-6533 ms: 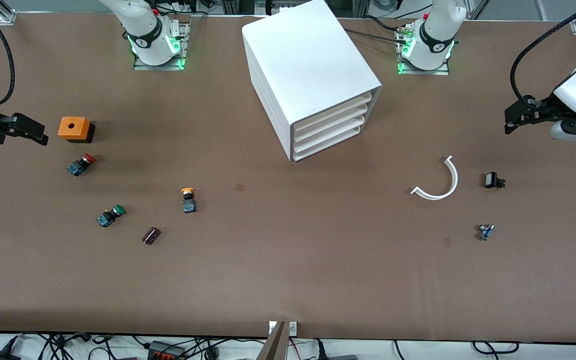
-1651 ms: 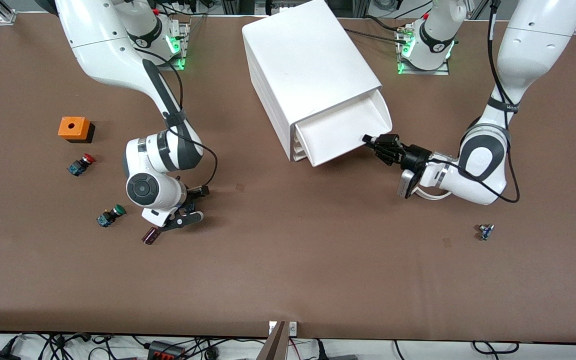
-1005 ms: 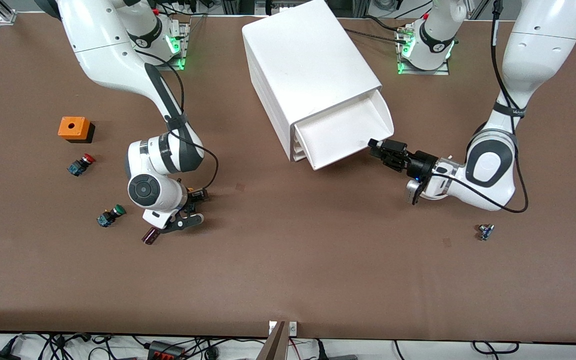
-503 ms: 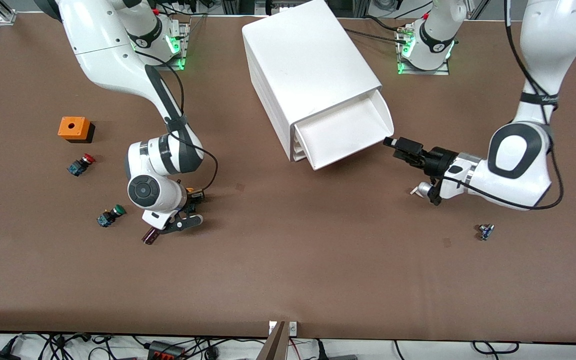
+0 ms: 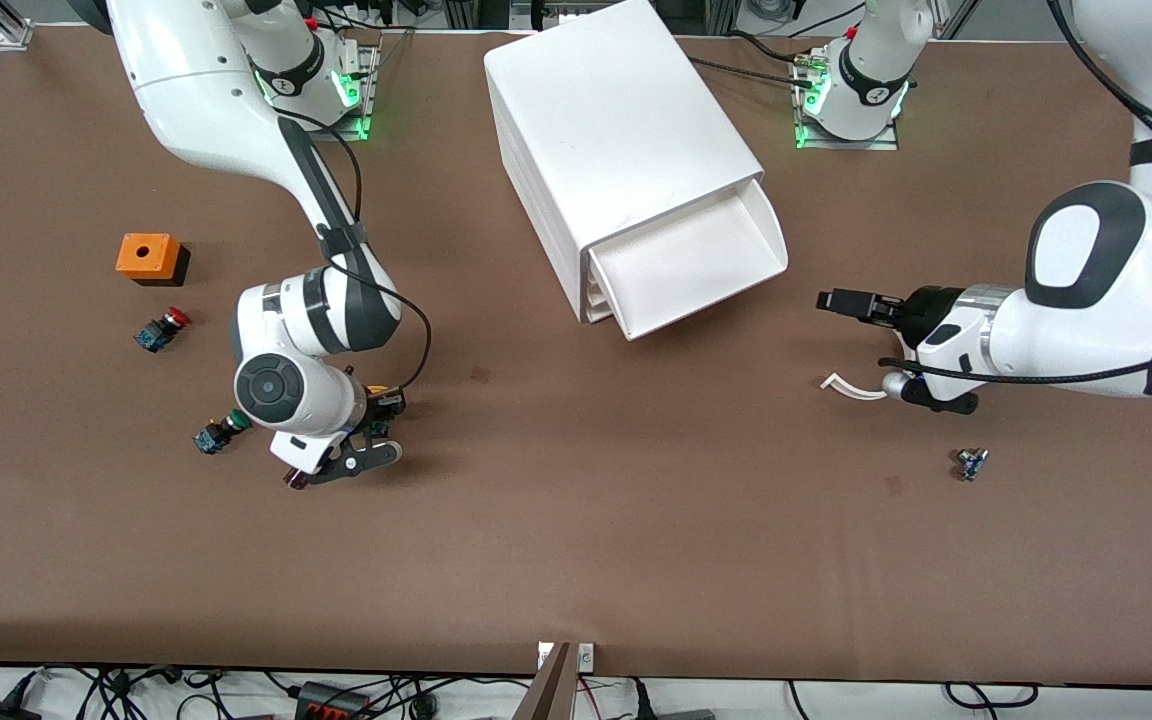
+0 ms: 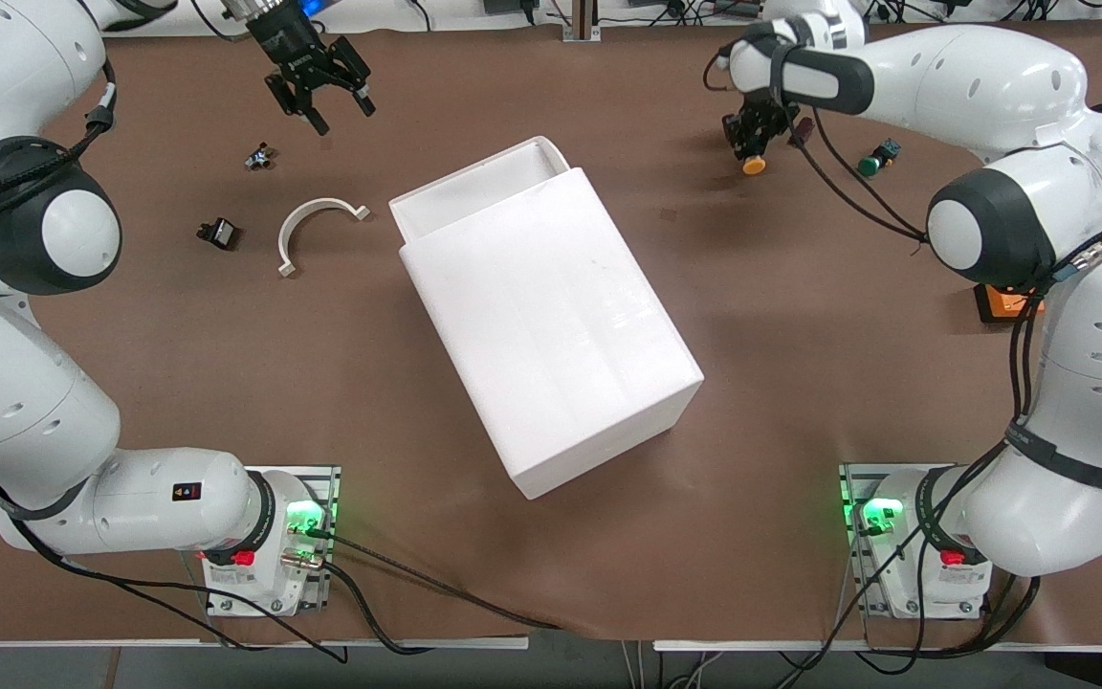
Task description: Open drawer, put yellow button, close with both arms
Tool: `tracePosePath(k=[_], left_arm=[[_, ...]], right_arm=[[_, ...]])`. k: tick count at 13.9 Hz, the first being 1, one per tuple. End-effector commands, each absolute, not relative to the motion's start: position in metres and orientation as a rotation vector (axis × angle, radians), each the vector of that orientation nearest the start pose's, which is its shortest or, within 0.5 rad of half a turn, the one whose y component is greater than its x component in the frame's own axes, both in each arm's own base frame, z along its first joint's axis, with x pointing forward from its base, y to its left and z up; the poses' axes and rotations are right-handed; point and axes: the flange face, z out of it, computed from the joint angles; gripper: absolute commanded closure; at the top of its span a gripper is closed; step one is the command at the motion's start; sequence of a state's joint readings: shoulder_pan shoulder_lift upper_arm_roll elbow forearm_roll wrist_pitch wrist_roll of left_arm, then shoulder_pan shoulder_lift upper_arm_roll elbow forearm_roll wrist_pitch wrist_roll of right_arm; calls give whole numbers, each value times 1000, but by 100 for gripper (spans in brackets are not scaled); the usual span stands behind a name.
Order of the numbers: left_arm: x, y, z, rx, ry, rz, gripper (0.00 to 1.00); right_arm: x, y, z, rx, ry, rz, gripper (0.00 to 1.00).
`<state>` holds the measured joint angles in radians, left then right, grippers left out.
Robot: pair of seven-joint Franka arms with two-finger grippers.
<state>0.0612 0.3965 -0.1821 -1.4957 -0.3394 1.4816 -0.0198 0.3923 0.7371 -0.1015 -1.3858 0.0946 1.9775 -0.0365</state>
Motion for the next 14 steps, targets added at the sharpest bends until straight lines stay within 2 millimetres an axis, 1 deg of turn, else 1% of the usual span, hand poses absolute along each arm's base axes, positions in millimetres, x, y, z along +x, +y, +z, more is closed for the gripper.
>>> tracePosePath(k=[1, 2, 3, 4, 5, 6, 8, 11, 12, 13, 14], left_arm=[[623, -101, 460, -3277, -33, 614, 0], [623, -94, 465, -3214, -38, 562, 0], [623, -88, 475, -3168, -29, 497, 0], [621, -84, 477, -3127, -27, 476, 0], [620, -80, 484, -3120, -33, 449, 0], [616, -79, 486, -3119, -39, 433, 0], [613, -71, 484, -3119, -65, 418, 0], [610, -72, 484, -3117, -62, 420, 0], [609, -72, 483, -3115, -62, 427, 0], [608, -72, 484, -3115, -64, 425, 0], [608, -72, 485, -3115, -64, 425, 0]], right_arm=[[697, 236, 342, -3079, -500, 201, 100], [701, 241, 366, -3075, -511, 163, 100], [701, 247, 381, -3071, -525, 147, 100], [701, 251, 396, -3065, -534, 120, 100], [699, 257, 423, -3055, -547, 62, 100], [695, 265, 440, -3046, -564, 31, 100], [678, 296, 471, -3021, -636, -32, 100], [648, 351, 506, -2979, -753, -128, 100], [642, 364, 519, -2962, -784, -168, 100], [636, 376, 526, -2945, -809, -191, 100], [626, 394, 531, -2927, -846, -213, 100]])
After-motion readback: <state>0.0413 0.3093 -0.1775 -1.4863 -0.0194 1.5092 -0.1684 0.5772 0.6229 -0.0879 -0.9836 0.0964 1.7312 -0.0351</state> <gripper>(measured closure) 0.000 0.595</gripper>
